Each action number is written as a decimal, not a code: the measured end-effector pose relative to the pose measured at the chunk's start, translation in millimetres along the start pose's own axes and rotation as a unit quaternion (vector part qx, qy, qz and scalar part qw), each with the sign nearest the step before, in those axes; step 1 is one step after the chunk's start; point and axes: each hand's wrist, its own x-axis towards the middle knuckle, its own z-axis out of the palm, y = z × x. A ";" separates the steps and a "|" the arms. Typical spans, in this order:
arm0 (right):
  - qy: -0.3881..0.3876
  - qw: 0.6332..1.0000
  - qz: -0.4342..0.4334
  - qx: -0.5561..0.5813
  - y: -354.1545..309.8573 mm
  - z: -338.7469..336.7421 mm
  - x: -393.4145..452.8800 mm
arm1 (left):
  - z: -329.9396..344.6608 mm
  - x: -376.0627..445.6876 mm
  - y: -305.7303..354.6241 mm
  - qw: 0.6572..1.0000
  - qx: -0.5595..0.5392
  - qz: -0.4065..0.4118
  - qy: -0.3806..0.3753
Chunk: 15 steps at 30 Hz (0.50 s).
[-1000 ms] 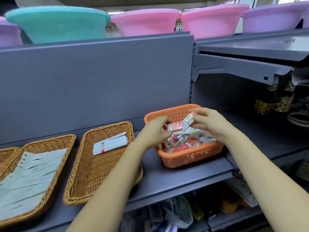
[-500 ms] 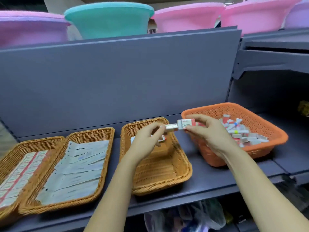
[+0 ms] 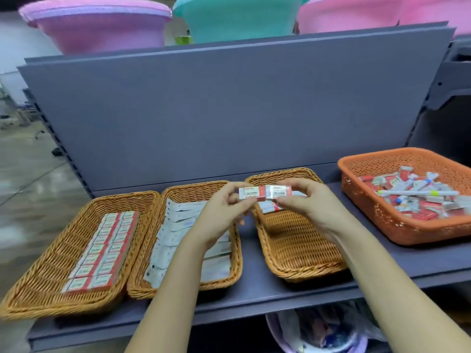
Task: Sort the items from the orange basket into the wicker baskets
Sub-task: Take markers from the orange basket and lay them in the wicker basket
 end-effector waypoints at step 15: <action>-0.120 0.968 -0.069 -0.208 0.8 75.0 36.0 | -81.8 -42.3 3.1 0.972 0.201 -0.026 0.122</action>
